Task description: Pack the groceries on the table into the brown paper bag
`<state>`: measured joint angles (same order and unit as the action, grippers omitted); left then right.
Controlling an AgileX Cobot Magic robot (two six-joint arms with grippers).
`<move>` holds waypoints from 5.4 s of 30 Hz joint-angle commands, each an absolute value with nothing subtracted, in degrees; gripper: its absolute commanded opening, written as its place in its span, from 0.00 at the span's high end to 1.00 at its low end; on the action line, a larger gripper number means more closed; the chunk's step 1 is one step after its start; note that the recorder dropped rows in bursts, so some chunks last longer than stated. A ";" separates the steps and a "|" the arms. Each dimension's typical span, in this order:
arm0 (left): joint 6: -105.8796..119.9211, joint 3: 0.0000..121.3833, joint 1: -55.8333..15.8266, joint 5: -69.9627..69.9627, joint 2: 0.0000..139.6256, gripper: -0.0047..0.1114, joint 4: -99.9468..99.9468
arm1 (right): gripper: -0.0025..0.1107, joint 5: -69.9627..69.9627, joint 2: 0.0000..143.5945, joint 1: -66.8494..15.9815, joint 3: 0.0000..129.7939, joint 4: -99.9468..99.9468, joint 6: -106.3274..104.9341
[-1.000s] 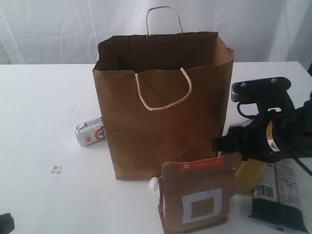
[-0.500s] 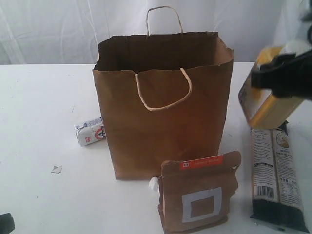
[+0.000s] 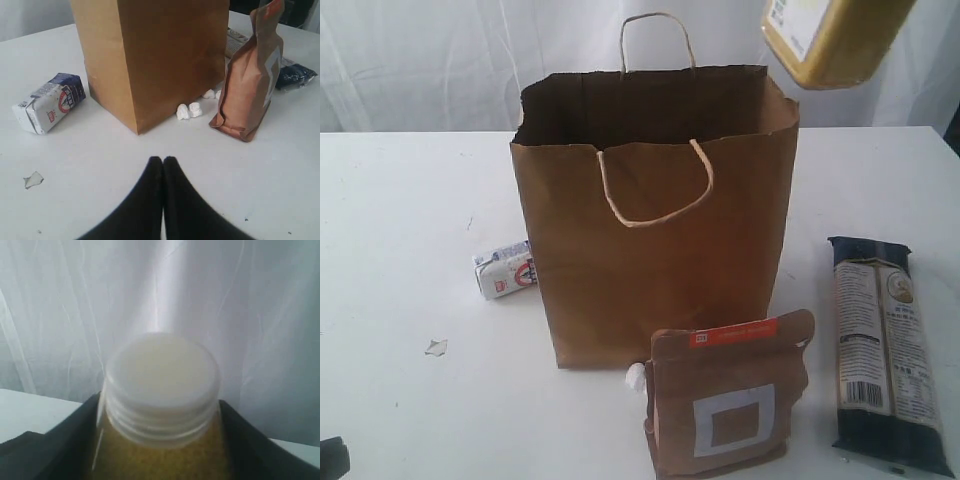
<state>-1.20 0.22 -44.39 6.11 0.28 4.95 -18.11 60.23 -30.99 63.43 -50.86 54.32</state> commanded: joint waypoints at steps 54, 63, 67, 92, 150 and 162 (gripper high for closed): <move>-1.23 0.00 -44.71 6.09 0.00 0.96 5.09 | 0.48 -29.63 80.90 -38.25 68.51 -40.43 44.91; -1.23 0.00 -44.71 6.09 0.00 0.96 5.09 | 0.42 -33.60 80.80 -38.25 68.51 -40.26 45.03; -1.23 0.00 -44.71 6.09 0.00 0.96 5.09 | 0.42 -32.81 80.07 -38.25 68.51 -40.26 44.71; -1.23 0.00 -44.71 6.09 0.00 0.96 5.09 | 0.42 -49.88 62.59 -38.25 68.51 -42.37 25.40; -1.23 0.00 -44.71 6.09 0.00 0.96 5.09 | 0.29 -44.36 60.19 -20.54 39.62 -19.17 11.45; -1.23 0.00 -44.71 6.09 0.00 0.96 5.09 | 0.38 -58.23 47.90 -27.40 47.80 13.48 -38.73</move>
